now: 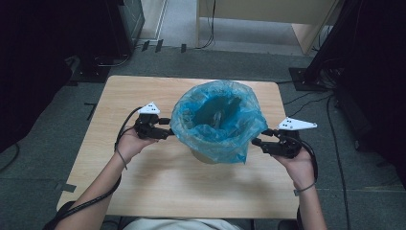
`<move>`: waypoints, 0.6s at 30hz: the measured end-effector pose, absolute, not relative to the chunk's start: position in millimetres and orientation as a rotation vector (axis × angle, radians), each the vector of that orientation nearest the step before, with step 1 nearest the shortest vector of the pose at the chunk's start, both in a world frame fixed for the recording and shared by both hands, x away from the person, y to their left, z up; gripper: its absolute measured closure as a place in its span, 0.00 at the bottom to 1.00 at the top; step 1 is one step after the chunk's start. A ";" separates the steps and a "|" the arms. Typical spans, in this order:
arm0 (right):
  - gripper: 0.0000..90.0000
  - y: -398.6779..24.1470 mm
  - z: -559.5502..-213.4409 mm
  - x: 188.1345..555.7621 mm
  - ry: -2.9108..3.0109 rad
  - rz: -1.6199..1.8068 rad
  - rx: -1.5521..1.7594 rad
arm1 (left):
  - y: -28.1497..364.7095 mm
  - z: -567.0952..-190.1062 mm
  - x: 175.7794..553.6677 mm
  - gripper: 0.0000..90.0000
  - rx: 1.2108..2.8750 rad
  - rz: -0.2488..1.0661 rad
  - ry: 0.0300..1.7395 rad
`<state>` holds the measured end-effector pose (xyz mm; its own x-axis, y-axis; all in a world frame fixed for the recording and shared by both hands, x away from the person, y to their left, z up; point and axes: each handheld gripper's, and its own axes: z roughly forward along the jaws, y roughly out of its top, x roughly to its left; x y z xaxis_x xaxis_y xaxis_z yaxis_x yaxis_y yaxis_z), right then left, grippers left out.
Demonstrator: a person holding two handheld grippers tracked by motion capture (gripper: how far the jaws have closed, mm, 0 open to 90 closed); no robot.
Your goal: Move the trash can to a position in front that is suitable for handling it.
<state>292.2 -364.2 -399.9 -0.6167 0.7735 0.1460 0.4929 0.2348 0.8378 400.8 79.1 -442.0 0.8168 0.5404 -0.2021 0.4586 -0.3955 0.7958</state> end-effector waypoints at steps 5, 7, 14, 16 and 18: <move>0.63 -364.1 -391.1 292.2 2.239 1.317 1.142 | 80.6 -443.4 402.5 0.38 2.062 0.093 0.751; 0.70 -364.5 -387.5 291.5 2.240 1.322 1.146 | 80.8 -443.8 402.6 0.37 2.068 0.095 0.751; 0.96 -362.9 -369.8 286.2 2.230 1.349 1.158 | 82.5 -443.6 403.0 0.37 2.080 0.102 0.752; 0.97 -362.8 -367.4 285.7 2.229 1.347 1.150 | 83.1 -443.4 403.2 0.37 2.080 0.104 0.752; 0.98 -362.1 -361.5 284.8 2.230 1.344 1.141 | 83.6 -443.1 403.2 0.37 2.074 0.104 0.756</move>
